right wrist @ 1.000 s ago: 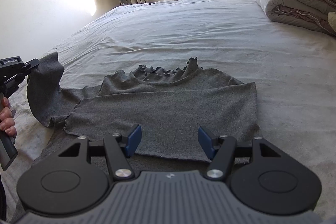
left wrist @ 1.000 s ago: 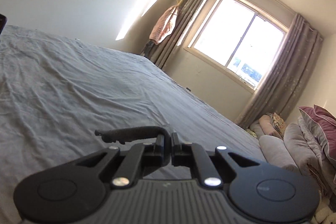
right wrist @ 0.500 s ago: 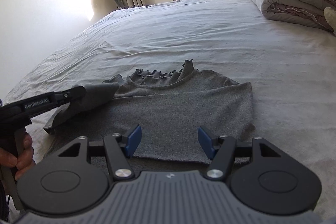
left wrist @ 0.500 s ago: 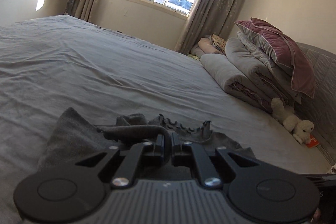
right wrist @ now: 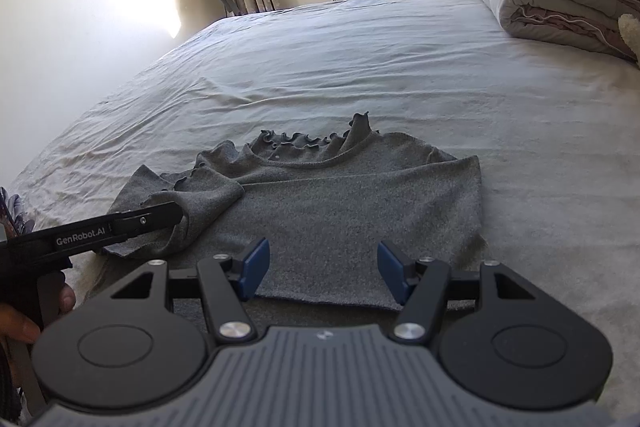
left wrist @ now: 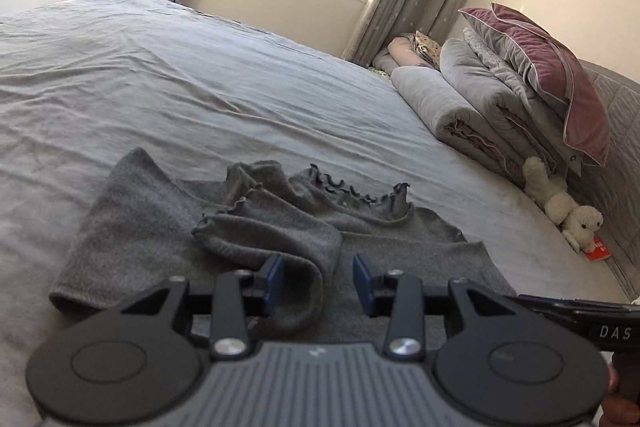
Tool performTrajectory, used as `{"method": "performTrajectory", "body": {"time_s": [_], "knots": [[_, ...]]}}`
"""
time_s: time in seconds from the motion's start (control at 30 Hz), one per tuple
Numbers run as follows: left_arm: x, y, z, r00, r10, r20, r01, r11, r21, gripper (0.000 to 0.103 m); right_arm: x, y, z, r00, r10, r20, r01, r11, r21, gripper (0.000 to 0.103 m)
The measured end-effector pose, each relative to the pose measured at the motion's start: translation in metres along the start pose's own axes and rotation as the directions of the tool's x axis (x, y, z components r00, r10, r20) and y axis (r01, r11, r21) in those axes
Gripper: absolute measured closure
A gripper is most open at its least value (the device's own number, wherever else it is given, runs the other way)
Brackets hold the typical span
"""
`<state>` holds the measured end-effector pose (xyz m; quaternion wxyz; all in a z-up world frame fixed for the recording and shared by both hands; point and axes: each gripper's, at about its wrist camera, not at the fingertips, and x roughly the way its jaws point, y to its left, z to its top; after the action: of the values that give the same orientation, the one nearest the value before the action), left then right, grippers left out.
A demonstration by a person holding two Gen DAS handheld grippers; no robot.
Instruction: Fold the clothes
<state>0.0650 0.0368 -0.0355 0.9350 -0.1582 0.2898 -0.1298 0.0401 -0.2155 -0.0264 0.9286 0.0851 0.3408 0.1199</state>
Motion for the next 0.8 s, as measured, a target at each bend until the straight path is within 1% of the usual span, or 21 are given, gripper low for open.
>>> {"method": "performTrajectory", "body": {"time_s": [0.17, 0.27, 0.33, 0.47, 0.5, 0.57, 0.6, 0.63, 0.67, 0.73, 0.77, 0.8], "knots": [[0.006, 0.010, 0.003, 0.997, 0.063, 0.038, -0.061, 0.997, -0.055, 0.065, 0.001, 0.001, 0.000, 1.000, 0.008, -0.003, -0.008, 1.000, 0.003, 0.039], [0.011, 0.013, 0.005, 0.994, 0.095, 0.055, -0.091, 0.993, -0.069, 0.066, 0.003, 0.001, -0.001, 1.000, 0.013, -0.006, -0.013, 1.000, 0.009, 0.039], [0.016, 0.014, 0.005, 0.993, 0.107, 0.056, -0.102, 0.991, -0.081, 0.066, 0.004, 0.000, -0.001, 1.000, 0.028, -0.008, -0.028, 0.999, 0.026, 0.039], [0.019, 0.017, 0.006, 0.984, 0.174, 0.022, -0.170, 0.977, -0.132, 0.070, 0.007, -0.002, -0.002, 0.999, 0.046, -0.015, -0.046, 0.998, 0.044, 0.039], [0.016, 0.016, 0.007, 0.982, 0.189, 0.028, -0.183, 0.974, -0.130, 0.070, 0.007, -0.002, -0.002, 0.999, 0.046, -0.016, -0.045, 0.998, 0.043, 0.039], [0.011, 0.011, 0.009, 0.974, 0.217, 0.063, -0.212, 0.974, -0.084, 0.061, 0.008, -0.003, -0.002, 0.999, 0.048, -0.020, -0.047, 0.998, 0.049, 0.039], [0.010, 0.009, 0.009, 0.970, 0.230, 0.075, -0.226, 0.973, -0.055, 0.059, 0.009, -0.004, -0.002, 0.999, 0.049, -0.022, -0.048, 0.997, 0.054, 0.039], [0.012, 0.008, 0.010, 0.968, 0.240, 0.078, -0.238, 0.971, -0.032, 0.057, 0.009, -0.004, -0.002, 0.998, 0.052, -0.024, -0.051, 0.997, 0.057, 0.039], [0.015, 0.010, 0.010, 0.966, 0.248, 0.068, -0.247, 0.969, -0.024, 0.057, 0.010, -0.004, -0.002, 0.998, 0.056, -0.026, -0.054, 0.997, 0.061, 0.039], [0.022, 0.016, 0.009, 0.971, 0.236, 0.025, -0.235, 0.971, -0.045, 0.060, 0.010, -0.003, -0.003, 0.998, 0.063, -0.029, -0.061, 0.996, 0.068, 0.039], [0.024, 0.018, 0.008, 0.973, 0.229, 0.014, -0.228, 0.972, -0.055, 0.071, 0.010, -0.003, -0.003, 0.997, 0.066, -0.030, -0.064, 0.996, 0.066, 0.039], [0.024, 0.018, 0.007, 0.975, 0.221, 0.017, -0.220, 0.974, -0.054, 0.079, 0.010, -0.003, -0.003, 0.997, 0.067, -0.030, -0.065, 0.996, 0.062, 0.039]]}}
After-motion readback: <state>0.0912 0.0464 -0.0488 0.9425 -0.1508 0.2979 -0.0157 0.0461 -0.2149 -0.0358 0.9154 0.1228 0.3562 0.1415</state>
